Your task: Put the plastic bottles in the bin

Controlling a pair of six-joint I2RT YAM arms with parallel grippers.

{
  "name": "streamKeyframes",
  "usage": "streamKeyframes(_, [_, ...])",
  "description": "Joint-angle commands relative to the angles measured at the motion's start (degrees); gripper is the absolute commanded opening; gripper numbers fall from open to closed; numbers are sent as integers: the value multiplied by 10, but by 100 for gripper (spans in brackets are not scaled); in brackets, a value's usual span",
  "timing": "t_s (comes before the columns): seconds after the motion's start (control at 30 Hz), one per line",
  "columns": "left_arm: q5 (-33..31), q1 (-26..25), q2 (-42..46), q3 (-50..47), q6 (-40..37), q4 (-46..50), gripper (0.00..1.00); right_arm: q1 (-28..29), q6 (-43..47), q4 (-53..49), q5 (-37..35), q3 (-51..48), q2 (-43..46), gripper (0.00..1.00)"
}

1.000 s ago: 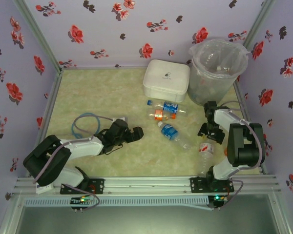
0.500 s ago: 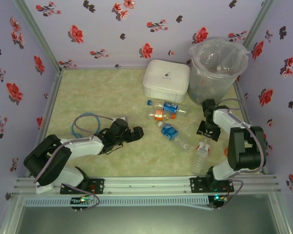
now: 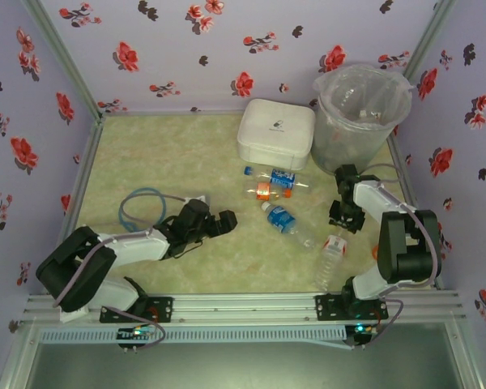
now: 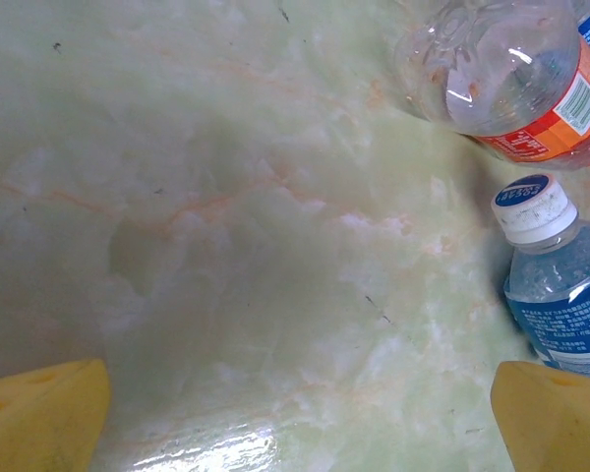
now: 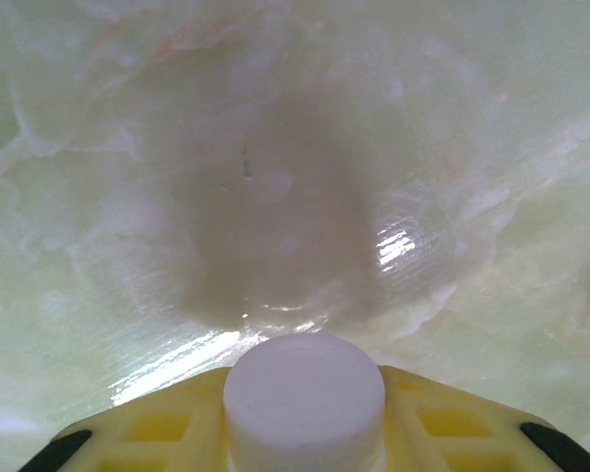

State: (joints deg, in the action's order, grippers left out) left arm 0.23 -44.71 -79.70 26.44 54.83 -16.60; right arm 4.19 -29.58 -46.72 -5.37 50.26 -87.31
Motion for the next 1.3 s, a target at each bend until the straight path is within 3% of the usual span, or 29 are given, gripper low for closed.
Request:
streamKeyframes(0.0, [5, 4, 10, -8, 9, -11, 100, 4, 15, -25, -10, 27, 21, 32])
streamKeyframes(0.17, [5, 4, 18, 5, 7, 11, 100, 4, 34, -54, -12, 61, 52, 25])
streamKeyframes(0.4, [-2, 4, 15, 34, -7, 43, 100, 4, 67, -139, -5, 227, 143, 18])
streamKeyframes(0.67, [-1, 4, 21, 44, -5, 52, 100, 3, 131, -108, 112, 484, 168, 1])
streamKeyframes(0.83, [-1, 4, 39, 39, 0, 64, 100, -8, 168, -21, 68, 613, 140, 0])
streamKeyframes(1.1, [-3, 4, 73, 28, -1, 75, 100, -28, 297, 378, 79, 570, 72, 0])
streamKeyframes(1.17, [-3, 4, 85, 17, 7, 74, 100, -31, 328, 404, 64, 594, 31, 0])
streamKeyframes(1.27, [-7, 3, 108, -9, 19, 62, 100, -45, 335, 358, 67, 687, -53, 0])
